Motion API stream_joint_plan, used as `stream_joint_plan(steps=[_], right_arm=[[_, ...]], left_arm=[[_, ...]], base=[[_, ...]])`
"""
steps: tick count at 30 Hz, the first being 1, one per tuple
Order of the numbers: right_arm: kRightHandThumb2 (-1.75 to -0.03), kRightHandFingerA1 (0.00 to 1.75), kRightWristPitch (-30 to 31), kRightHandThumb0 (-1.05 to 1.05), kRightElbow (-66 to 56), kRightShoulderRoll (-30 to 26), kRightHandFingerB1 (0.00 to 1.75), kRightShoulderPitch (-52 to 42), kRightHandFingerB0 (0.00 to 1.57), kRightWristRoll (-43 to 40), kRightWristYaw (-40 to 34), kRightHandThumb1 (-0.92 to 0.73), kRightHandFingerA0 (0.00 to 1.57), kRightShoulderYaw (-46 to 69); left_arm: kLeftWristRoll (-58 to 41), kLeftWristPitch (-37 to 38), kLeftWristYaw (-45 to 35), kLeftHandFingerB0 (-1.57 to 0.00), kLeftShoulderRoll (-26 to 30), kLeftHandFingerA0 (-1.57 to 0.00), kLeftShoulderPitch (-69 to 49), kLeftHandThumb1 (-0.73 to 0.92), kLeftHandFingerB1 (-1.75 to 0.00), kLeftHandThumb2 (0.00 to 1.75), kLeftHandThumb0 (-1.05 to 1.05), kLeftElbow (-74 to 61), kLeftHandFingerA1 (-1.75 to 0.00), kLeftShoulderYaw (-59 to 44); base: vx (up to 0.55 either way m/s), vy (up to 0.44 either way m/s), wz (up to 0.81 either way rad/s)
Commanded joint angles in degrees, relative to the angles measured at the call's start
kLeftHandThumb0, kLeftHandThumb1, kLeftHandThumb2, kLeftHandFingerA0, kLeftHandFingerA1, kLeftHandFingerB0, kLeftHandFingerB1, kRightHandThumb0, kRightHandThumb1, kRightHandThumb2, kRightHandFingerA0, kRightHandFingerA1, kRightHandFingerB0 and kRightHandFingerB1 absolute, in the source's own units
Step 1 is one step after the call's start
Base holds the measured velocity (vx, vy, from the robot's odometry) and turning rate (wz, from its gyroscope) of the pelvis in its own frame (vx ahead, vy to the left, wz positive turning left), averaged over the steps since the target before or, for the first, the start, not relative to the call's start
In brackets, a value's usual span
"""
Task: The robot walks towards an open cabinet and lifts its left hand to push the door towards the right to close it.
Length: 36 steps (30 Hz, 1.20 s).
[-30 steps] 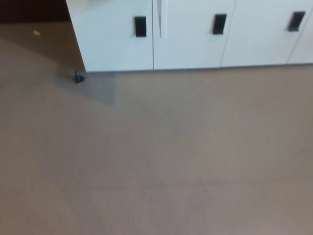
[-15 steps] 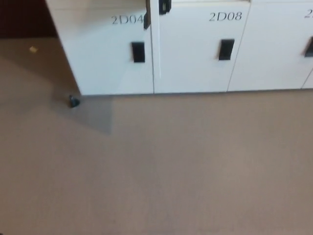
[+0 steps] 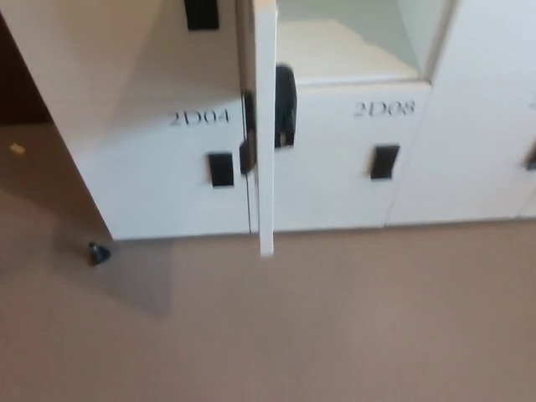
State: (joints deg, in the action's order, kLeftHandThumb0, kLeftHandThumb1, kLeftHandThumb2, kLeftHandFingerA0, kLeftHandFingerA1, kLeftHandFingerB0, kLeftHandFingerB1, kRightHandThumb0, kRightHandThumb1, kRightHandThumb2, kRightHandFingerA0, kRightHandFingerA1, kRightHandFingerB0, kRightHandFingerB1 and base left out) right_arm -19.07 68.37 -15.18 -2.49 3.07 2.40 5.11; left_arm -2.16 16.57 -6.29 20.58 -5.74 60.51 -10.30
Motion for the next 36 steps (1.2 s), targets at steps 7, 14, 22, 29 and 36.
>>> stream_joint_plan(steps=[7,14,22,29,36], right_arm=[[-0.6,0.46,0.1,-0.4,0.3,-0.2,0.41,0.8,0.57,0.3,-0.7,-0.66,0.73,-0.2],[-0.59,0.46,0.1,-0.41,0.8,-0.1,0.41,1.1,0.57,0.2,-0.4,-0.65,0.72,-0.1],[-0.6,0.46,0.1,-0.4,0.6,0.1,0.41,1.5,0.56,0.2,-0.5,-0.67,0.73,0.1],[-0.6,0.45,0.4,-0.41,0.5,0.1,0.4,1.4,0.55,0.7,-0.5,-0.67,0.72,-0.3],[-0.6,0.46,0.7,-0.41,0.7,0.2,0.41,1.6,0.55,1.0,-0.3,-0.66,0.71,-0.5]], left_arm=[[2.3,3.2,1.2,-0.44,1.3,-0.59,0.1,0.69,-0.36,0.6,-0.22,1.0,-0.41,1.3],[2.8,3.5,1.6,-0.45,1.4,-0.61,0.1,0.68,-0.37,0.6,-0.23,0.9,-0.42,1.5],[2.5,3.0,1.4,-0.46,1.6,-0.62,1.1,0.68,-0.37,0.6,-0.23,1.3,-0.42,1.5],[2.4,3.2,1.4,-0.45,1.6,-0.62,0.7,0.68,-0.37,0.6,-0.23,1.3,-0.42,1.4],[2.5,3.4,1.5,-0.45,1.8,-0.6,0.6,0.69,-0.37,0.6,-0.23,1.9,-0.41,1.6]], base=[[0.5,-0.19,0.12],[0.35,-0.129,-0.13],[0.3,0.093,-0.11],[0.11,0.05,0.04],[0.03,-0.138,0.02]])
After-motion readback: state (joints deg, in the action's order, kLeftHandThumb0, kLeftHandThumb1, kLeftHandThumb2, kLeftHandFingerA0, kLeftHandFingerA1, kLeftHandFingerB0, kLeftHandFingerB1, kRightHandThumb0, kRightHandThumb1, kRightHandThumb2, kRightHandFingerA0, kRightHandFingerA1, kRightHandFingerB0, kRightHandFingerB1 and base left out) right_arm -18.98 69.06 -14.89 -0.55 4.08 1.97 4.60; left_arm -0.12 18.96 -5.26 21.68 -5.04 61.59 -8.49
